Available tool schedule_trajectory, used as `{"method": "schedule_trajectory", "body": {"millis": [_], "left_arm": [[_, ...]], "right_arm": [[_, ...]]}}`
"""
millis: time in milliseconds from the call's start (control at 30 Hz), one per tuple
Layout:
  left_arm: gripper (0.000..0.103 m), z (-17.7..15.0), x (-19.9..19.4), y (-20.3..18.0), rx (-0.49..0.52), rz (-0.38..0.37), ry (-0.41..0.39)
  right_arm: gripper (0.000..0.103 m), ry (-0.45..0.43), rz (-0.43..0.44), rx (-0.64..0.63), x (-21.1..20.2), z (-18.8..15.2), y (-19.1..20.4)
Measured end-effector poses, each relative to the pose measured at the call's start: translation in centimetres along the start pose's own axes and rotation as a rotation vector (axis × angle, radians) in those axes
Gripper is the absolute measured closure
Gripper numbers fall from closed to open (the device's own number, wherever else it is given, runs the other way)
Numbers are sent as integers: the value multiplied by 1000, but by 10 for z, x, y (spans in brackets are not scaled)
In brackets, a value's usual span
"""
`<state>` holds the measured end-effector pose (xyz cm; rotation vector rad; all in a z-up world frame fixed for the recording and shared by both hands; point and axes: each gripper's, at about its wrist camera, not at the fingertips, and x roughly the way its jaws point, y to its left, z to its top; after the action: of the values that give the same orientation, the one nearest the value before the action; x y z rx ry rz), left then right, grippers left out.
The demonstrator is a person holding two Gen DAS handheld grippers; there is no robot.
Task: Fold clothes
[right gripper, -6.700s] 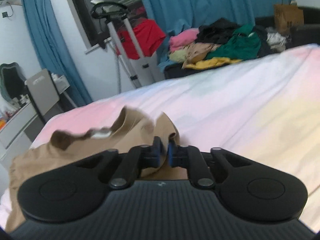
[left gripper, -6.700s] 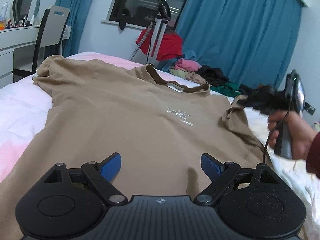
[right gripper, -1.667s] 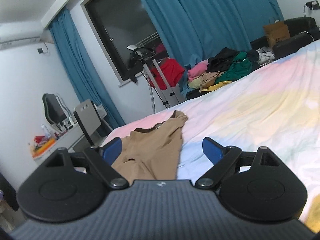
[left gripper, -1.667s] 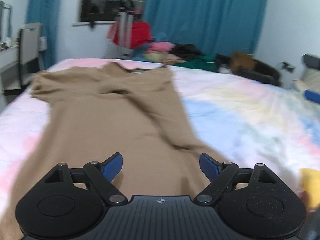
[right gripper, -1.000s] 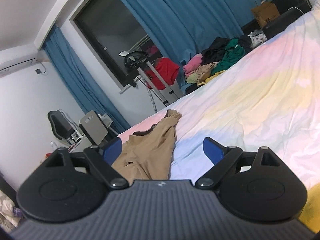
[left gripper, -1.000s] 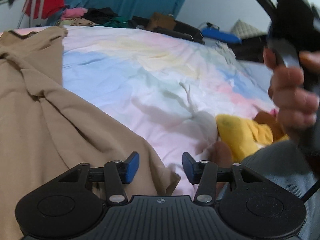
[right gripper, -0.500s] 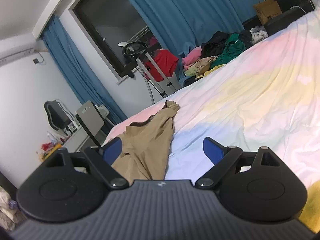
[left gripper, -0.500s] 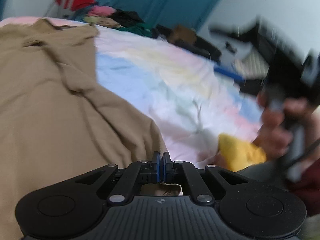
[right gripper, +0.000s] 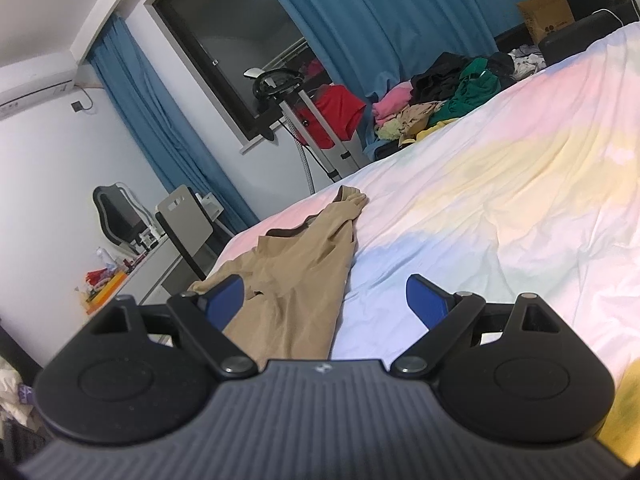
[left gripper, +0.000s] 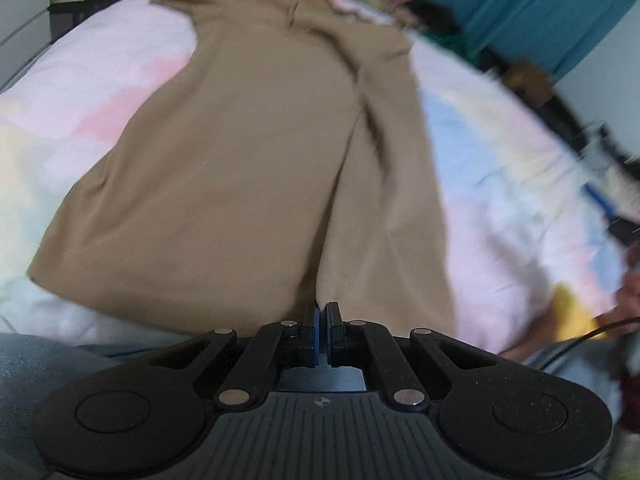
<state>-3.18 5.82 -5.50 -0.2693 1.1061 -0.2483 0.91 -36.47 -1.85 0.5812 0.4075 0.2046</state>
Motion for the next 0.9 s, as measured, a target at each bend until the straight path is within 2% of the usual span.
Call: {"method": "schedule_trajectory", "body": {"millis": [67, 133, 167, 233, 267, 300, 400, 633, 733, 767, 800, 833, 900], "left_arm": [[99, 2, 6, -3, 23, 33, 28], [98, 4, 4, -6, 45, 41, 21], [94, 5, 3, -7, 55, 36, 16], [77, 5, -3, -9, 71, 19, -3], [61, 4, -6, -9, 74, 6, -16], [54, 4, -9, -9, 76, -7, -28], [49, 0, -9, -8, 59, -31, -48], [49, 7, 6, 5, -27, -86, -43], [54, 7, 12, 8, -25, -103, -37], [58, 6, 14, 8, -22, -106, -36], [68, 6, 15, 9, -21, -105, -37], [69, 5, 16, 9, -20, -104, -37], [72, 4, 18, 11, -25, -125, -35]], "right_arm": [[13, 7, -3, -10, 1, -1, 2], [13, 11, -5, -23, 1, -2, 4], [13, 12, -7, -30, 1, -2, 5], [13, 17, -10, -48, 1, -3, 7], [13, 19, -12, -57, 2, -4, 9], [13, 22, -13, -67, 2, -5, 10], [13, 34, -13, -90, 6, -7, 15], [13, 52, 19, -125, 15, -12, 25], [13, 124, 99, -129, 38, -12, 37], [13, 151, 118, -144, 50, -11, 44], [13, 177, 137, -158, 61, -11, 51], [13, 201, 153, -180, 74, -10, 58], [23, 251, 151, -234, 111, -12, 75]]}}
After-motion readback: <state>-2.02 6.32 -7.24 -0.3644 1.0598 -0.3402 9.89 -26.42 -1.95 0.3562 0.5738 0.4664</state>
